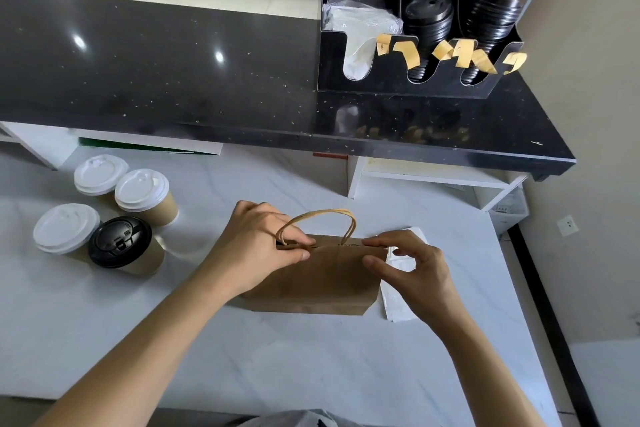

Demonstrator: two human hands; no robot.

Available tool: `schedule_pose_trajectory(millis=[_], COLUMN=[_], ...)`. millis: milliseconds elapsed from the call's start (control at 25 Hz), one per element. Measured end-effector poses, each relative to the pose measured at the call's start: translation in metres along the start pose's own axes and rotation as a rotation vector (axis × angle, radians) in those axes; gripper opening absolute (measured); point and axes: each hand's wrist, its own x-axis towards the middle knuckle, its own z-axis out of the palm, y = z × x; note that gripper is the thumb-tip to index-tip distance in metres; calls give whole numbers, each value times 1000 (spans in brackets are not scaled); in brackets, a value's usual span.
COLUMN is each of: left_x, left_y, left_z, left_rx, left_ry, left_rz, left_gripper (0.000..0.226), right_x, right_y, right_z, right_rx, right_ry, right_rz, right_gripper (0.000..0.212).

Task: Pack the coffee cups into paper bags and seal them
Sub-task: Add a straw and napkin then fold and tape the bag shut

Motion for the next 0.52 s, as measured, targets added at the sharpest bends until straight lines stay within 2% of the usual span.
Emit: schedule_pose_trajectory(millis=[120,200,520], left_x=[1,1,8], left_y=[6,12,30], left_z=[-3,0,27], left_rx=[99,156,-19], left_ry=[-29,6,76], left_rz=[-31,-55,-84], left_gripper=[15,16,23], right_x=[3,6,7], right_y=[-3,-4,-1], right_z=[0,3,6], right_rx=[55,63,71], right_ry=[3,30,55], right_rz=[-13,-10,-38], right_gripper=[12,11,11])
